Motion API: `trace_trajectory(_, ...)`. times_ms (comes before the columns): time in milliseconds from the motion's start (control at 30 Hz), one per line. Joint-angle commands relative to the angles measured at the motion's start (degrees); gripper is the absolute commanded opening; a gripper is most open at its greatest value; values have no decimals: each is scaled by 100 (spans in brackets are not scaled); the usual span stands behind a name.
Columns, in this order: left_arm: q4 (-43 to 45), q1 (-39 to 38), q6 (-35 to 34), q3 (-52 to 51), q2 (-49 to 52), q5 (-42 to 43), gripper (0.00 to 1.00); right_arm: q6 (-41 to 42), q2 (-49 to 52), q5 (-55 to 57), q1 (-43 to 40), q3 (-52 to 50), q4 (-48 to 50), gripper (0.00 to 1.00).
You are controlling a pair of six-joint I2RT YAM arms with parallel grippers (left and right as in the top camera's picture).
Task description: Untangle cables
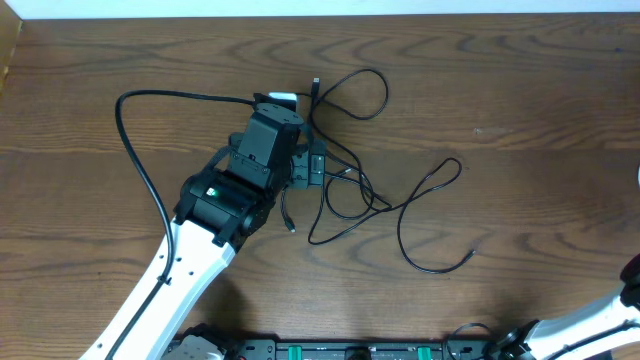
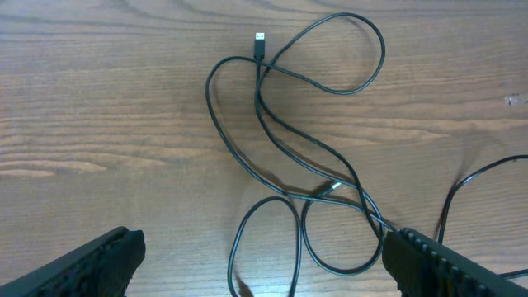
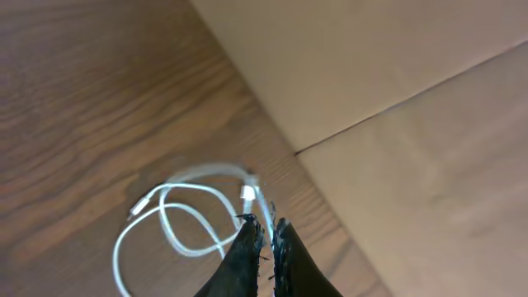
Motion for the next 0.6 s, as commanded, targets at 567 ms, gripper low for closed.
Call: trace_trajectory(567,0,-7,33,70,33,-55,97,378,573,-1379,-15,37,-391,27)
